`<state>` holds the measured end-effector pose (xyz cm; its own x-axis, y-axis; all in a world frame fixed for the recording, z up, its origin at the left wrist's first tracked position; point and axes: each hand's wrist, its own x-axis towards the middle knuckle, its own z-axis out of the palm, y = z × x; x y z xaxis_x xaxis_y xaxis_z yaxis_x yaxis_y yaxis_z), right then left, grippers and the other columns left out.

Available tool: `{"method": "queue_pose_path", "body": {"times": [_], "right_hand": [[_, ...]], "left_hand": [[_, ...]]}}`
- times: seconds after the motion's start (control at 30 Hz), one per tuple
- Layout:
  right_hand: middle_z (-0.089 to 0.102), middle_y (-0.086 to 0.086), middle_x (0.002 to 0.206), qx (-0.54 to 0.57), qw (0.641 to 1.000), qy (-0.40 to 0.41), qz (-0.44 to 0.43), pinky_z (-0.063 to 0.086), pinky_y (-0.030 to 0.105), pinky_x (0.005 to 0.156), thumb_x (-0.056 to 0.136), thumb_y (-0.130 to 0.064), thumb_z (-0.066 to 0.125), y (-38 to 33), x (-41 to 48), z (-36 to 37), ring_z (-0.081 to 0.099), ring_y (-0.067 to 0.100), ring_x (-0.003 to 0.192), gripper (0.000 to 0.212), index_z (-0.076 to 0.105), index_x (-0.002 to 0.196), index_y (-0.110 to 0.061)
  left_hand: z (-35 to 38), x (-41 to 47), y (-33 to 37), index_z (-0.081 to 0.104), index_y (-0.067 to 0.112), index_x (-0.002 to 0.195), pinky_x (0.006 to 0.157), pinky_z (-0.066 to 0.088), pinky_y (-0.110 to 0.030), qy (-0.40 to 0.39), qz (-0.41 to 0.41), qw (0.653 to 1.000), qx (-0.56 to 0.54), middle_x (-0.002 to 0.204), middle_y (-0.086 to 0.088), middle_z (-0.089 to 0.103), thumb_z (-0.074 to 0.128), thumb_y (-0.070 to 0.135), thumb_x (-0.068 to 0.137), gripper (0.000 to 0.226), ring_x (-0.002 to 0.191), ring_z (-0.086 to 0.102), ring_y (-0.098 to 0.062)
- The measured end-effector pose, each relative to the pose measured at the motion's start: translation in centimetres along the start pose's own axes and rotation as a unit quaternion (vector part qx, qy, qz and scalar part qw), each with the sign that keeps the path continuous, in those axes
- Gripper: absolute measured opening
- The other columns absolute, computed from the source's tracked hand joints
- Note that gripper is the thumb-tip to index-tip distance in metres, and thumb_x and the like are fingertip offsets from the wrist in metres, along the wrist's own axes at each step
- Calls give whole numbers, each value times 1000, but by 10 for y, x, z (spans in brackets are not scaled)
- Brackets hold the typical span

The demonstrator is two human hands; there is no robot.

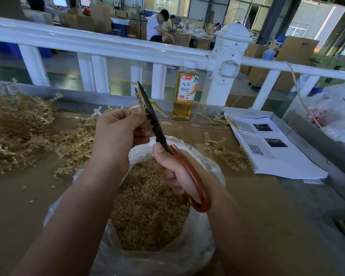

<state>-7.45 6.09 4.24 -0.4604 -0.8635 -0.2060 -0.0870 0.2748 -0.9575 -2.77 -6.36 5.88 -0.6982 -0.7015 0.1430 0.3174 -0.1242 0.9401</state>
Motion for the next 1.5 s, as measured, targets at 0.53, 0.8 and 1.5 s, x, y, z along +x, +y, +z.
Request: {"method": "queue_pose_path", "body": {"times": [0.53,0.8,1.5], "right_hand": [[31,-6,58,-10,999,15,-29,22,8,31,59,-70,38,1,2,1,29,-1,28,46,42,70,-25],[38,-5,56,-100,993,48,-34,30,21,48,80,-65,34,0,3,0,33,0,37,45,41,67,-23],[50,-11,58,-65,997,27,23,35,13,42,73,-73,38,1,-1,-3,42,-3,39,39,49,76,-35]], "left_hand": [[-5,3,2,66,11,85,46,46,-17,20,19,998,50,48,5,59,58,8,88,8,44,54,-8],[-15,7,2,66,25,70,43,33,-11,88,116,979,144,57,1,51,73,17,76,12,41,40,-1],[-11,6,8,57,14,60,32,26,-8,73,62,987,133,37,13,48,63,2,80,24,27,33,0]]}}
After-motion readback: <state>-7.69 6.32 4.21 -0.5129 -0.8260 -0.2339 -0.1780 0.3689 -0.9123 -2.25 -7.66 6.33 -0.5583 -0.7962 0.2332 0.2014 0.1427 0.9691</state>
